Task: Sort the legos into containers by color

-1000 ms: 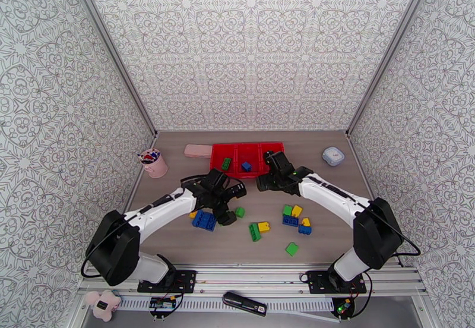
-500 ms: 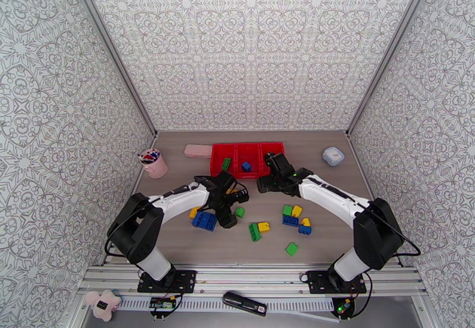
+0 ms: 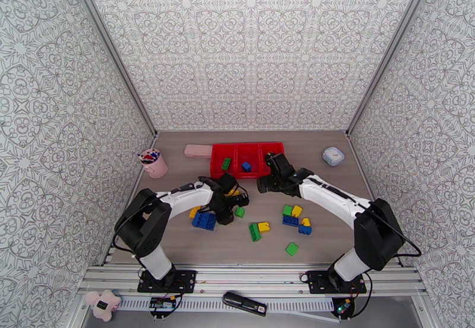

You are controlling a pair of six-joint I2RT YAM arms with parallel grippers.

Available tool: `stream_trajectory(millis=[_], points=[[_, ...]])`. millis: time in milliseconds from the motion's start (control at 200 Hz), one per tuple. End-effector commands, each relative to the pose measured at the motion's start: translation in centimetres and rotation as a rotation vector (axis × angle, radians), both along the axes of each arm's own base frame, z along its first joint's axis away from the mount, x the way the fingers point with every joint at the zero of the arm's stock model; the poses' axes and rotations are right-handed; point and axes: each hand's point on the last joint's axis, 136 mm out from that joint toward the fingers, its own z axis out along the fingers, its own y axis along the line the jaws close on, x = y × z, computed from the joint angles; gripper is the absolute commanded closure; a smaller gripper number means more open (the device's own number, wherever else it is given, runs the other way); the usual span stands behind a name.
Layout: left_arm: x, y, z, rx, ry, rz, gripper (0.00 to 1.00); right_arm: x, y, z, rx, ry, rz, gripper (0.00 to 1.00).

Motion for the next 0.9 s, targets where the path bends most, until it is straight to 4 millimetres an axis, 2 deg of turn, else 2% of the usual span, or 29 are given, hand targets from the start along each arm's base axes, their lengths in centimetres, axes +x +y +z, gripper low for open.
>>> stream_trajectory(millis=[0, 185, 285, 545, 720, 895], points=[[0.6, -0.5, 1.6, -0.065, -0.022, 0.052, 0.74, -0.1, -0.6, 0.9, 0.009, -0.029, -0.025, 0.08], [2.9, -0.7, 4.9, -0.202, -0.141, 0.180, 0.76, 0.0, -0.5, 2.0, 0.032, -0.050, -0.031, 0.05], [4.7, -0.3, 6.8, -0.272, -0.218, 0.267, 0.76, 0.1, 0.2, 3.2, 0.069, -0.079, -0.003, 0.02], [10.9, 2.7, 12.1, -0.479, -0.376, 0.681, 0.77, -0.6, 4.5, 6.4, 0.199, -0.157, 0.244, 0.00], [14.7, 4.7, 13.0, -0.530, -0.398, 0.951, 0.82, -0.5, 6.8, 7.3, 0.215, -0.170, 0.304, 0.00], [17.8, 4.5, 12.9, -0.490, -0.375, 1.044, 0.82, -0.2, 7.7, 7.3, 0.211, -0.172, 0.292, 0.00]])
